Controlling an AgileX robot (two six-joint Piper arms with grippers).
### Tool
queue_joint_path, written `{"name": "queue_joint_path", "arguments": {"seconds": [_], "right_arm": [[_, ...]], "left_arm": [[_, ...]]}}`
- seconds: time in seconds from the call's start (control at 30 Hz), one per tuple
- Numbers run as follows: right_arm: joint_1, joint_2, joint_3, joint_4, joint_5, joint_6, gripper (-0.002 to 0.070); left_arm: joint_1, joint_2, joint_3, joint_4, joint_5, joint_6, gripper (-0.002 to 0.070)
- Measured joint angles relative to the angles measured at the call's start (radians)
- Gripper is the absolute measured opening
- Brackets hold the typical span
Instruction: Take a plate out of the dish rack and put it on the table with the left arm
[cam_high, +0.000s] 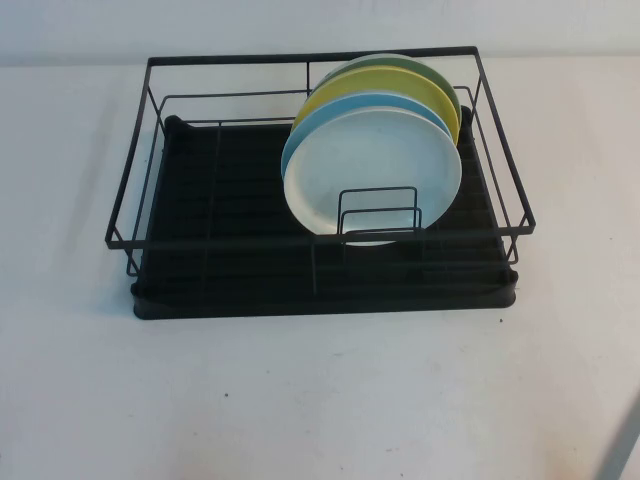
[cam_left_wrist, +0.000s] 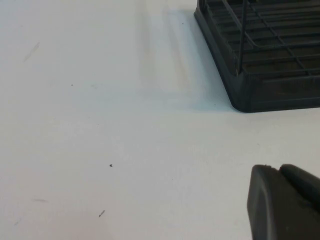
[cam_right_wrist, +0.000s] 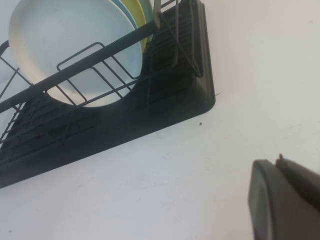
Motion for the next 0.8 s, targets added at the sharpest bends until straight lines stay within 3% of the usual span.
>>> {"name": "queue_joint_path", "arguments": {"seconds": [0.8], "right_arm": [[0.000, 0.000, 0.000, 0.000, 0.000, 0.000, -0.0018]], "left_arm": [[0.000, 0.000, 0.000, 0.070, -0.053, -0.025, -0.0004]]}}
